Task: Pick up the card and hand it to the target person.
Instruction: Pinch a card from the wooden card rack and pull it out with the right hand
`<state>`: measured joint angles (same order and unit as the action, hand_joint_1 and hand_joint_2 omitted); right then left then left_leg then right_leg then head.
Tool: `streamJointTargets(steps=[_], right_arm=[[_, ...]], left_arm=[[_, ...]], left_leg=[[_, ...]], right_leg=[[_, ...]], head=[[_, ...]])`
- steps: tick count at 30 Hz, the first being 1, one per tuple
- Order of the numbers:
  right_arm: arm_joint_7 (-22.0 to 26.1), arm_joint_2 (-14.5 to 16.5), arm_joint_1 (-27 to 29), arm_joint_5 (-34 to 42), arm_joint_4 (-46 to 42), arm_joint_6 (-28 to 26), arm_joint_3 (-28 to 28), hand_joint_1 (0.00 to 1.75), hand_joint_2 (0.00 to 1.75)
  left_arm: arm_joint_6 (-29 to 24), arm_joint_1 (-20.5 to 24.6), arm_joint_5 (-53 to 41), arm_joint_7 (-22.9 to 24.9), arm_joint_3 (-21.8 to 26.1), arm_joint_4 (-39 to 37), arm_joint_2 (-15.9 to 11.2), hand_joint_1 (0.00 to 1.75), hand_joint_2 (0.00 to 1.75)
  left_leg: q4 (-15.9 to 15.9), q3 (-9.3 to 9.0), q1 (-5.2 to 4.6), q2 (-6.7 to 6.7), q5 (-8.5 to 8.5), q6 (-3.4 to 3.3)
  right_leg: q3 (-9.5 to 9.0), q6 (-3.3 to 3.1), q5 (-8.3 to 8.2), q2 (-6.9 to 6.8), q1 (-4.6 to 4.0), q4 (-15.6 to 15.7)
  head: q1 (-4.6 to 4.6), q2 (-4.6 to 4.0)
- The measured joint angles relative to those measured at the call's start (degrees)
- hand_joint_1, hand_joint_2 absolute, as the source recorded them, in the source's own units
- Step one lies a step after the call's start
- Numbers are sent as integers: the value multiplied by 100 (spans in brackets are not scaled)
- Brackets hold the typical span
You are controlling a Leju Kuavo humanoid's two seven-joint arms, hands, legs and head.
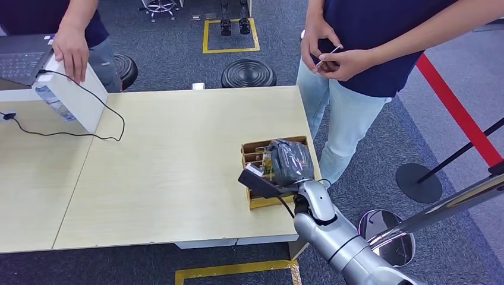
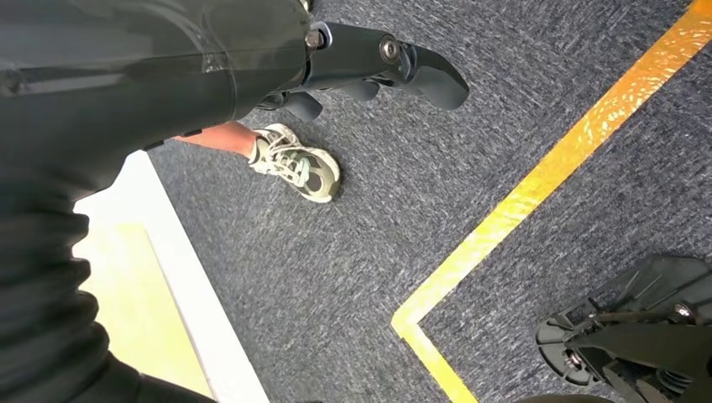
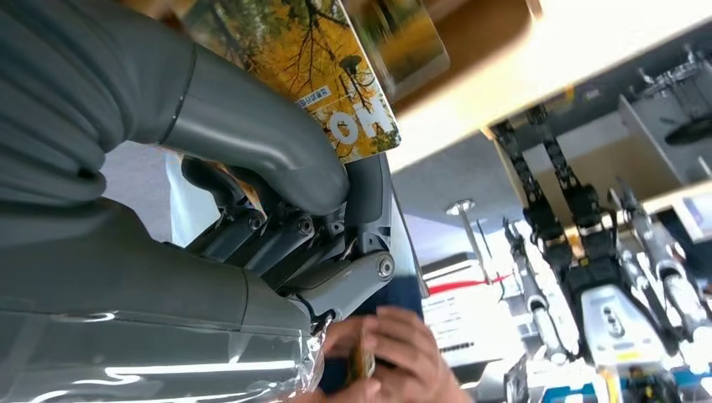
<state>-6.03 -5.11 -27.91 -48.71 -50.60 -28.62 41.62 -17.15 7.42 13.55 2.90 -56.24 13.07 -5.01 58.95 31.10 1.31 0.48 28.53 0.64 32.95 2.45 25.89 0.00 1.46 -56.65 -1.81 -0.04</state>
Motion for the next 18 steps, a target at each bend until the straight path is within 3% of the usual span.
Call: streamJointTargets(steps=[18], right_arm=[[154, -56, -748, 788, -1523, 142, -480, 161, 175]], left_arm=[[81, 38, -97, 5, -1, 0, 0, 0, 175]], left_leg=[[0, 0, 0, 0, -1, 0]], right_leg=[[0, 0, -1, 0, 0, -1]], head=[[0, 0]])
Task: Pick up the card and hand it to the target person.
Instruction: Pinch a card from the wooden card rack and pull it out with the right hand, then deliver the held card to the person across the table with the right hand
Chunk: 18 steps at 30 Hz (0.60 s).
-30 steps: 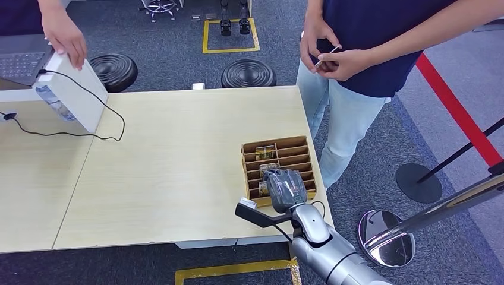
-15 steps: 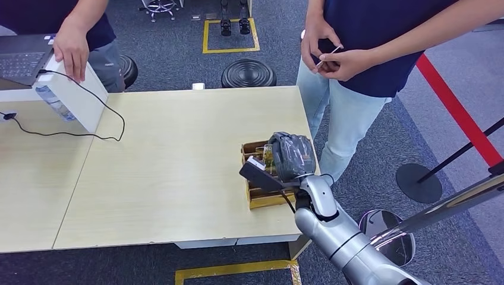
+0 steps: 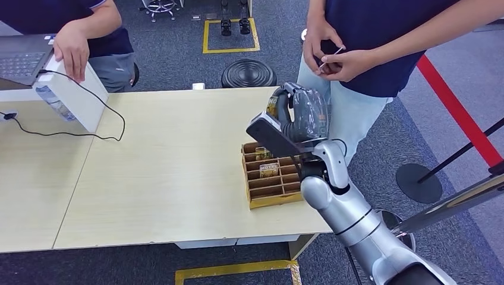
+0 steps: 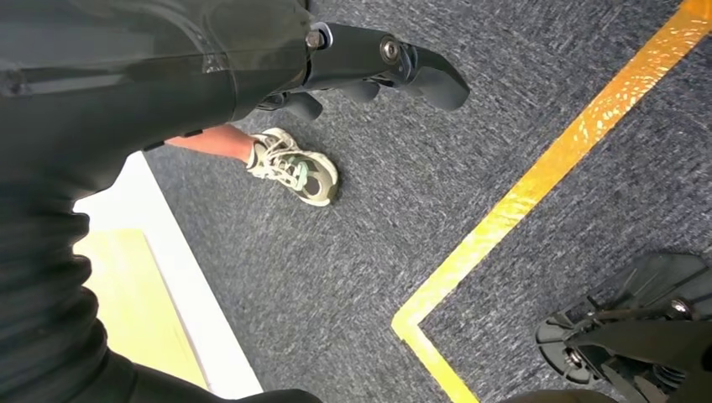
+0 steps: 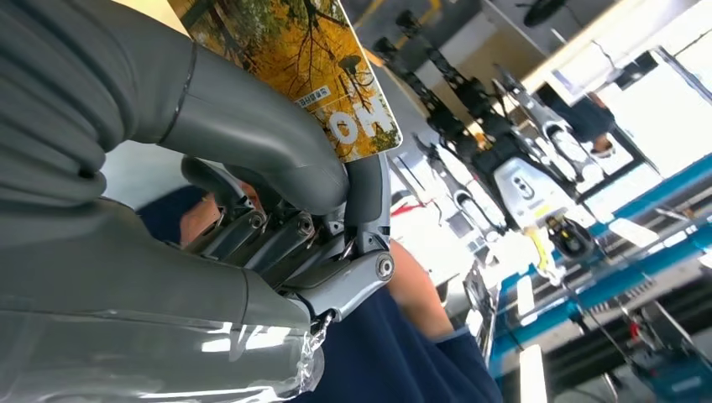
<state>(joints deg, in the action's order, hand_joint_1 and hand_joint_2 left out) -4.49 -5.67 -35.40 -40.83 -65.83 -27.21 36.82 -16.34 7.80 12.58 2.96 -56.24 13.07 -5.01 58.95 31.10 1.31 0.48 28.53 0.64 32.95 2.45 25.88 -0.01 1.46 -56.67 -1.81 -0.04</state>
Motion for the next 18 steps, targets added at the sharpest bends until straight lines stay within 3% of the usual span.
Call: streamJointTargets(steps=[18], right_arm=[[289, 209, -461, 198, 35, -293, -5, 161, 175]], left_arm=[[99, 116, -112, 27, -2, 0, 0, 0, 175]], left_leg=[[0, 2, 0, 1, 0, 0]], right_leg=[[1, 0, 0, -1, 0, -1]], head=[[0, 0]])
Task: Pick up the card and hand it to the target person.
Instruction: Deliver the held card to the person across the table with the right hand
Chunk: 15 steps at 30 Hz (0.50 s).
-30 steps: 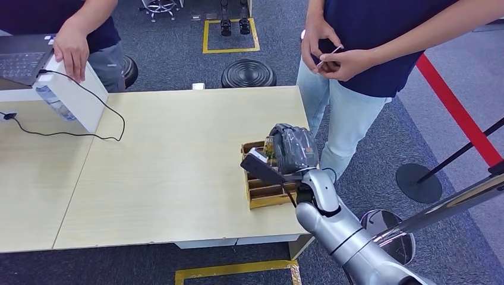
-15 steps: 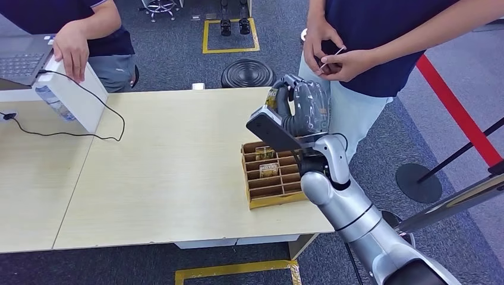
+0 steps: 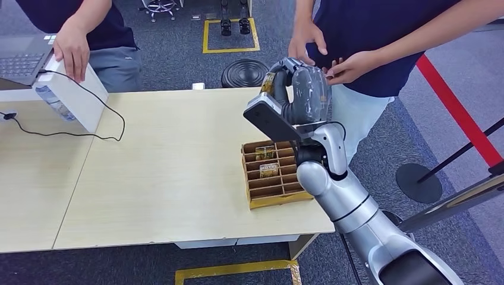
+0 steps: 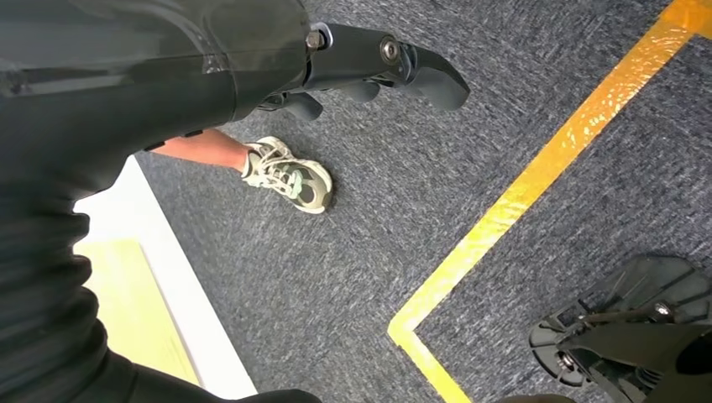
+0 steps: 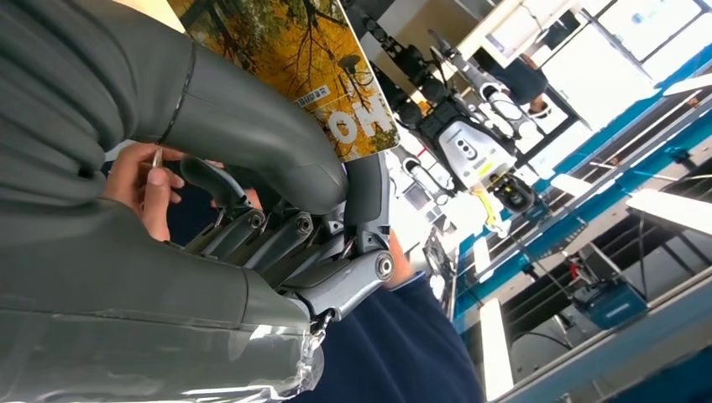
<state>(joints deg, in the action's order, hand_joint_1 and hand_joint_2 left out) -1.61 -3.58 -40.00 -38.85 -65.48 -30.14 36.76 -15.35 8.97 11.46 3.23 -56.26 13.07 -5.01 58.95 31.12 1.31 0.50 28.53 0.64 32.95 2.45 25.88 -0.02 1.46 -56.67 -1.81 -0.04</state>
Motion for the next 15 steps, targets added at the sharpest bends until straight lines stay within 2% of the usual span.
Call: streamJointTargets(steps=[15], right_arm=[[91, 169, -77, -70, 363, -217, 3, 161, 175]], left_arm=[[42, 22, -86, 90, 0, 0, -11, 0, 175]], left_leg=[[0, 0, 0, 0, 0, 0]], right_leg=[[0, 0, 0, 0, 0, 0]], head=[[0, 0]])
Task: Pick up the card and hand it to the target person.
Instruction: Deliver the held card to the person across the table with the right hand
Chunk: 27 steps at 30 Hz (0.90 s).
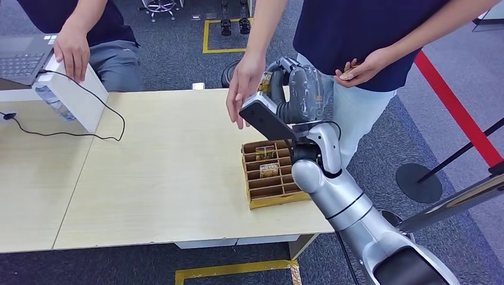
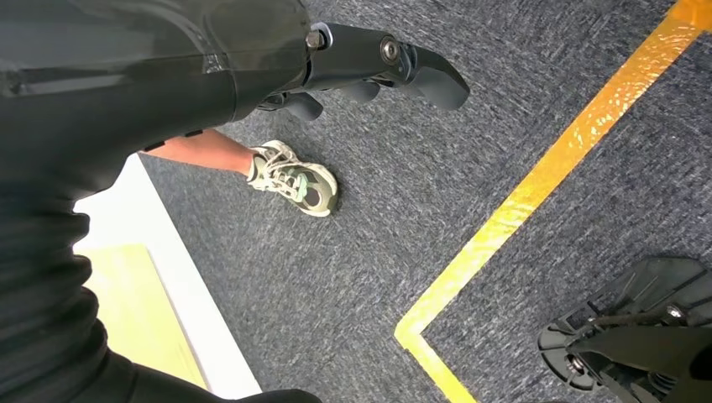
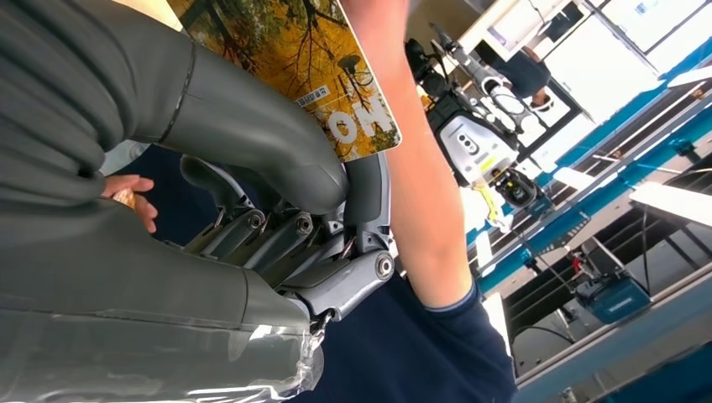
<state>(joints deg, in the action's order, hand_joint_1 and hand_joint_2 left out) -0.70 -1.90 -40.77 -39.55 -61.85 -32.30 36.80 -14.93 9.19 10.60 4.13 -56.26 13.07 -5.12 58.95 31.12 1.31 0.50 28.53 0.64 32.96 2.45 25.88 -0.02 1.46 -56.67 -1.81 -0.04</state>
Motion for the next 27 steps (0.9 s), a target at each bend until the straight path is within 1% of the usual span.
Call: streamJointTargets(steps=[7, 11, 13, 15, 17, 27], right_arm=[[-23, 58, -47, -86, 168, -91, 1, 161, 175], [4, 111, -138, -173, 348, -215, 4, 175, 175], [26, 145, -172, -205, 443, -271, 6, 150, 175], [38, 175, -187, -216, 518, -306, 7, 63, 175], [41, 197, -190, -215, 581, -315, 8, 0, 175], [40, 237, -190, -168, 801, -328, 5, 0, 175]], left_arm=[[3, 20, -9, 16, 0, 0, 1, 0, 175], [2, 34, -32, 63, -1, 0, 1, 0, 175], [-46, 41, -79, 97, -6, 0, 1, 0, 175], [-115, 48, -119, 119, -24, 0, 1, 0, 87], [-174, 53, -121, 109, -42, 0, 1, 0, 0], [-189, 54, -118, 115, -98, 0, 1, 0, 0]], left_leg=[[0, 0, 0, 0, 0, 0], [0, 0, 0, 0, 0, 0], [0, 0, 0, 0, 0, 0], [0, 0, 0, 0, 0, 0], [0, 0, 0, 0, 0, 0], [0, 0, 0, 0, 0, 0]], right_leg=[[0, 0, 0, 0, 0, 0], [0, 0, 0, 0, 0, 0], [0, 0, 0, 0, 0, 0], [0, 0, 0, 0, 0, 0], [0, 0, 0, 0, 0, 0], [0, 0, 0, 0, 0, 0]], head=[[0, 0], [0, 0], [-1, 0], [0, 0], [0, 0], [1, 0]])
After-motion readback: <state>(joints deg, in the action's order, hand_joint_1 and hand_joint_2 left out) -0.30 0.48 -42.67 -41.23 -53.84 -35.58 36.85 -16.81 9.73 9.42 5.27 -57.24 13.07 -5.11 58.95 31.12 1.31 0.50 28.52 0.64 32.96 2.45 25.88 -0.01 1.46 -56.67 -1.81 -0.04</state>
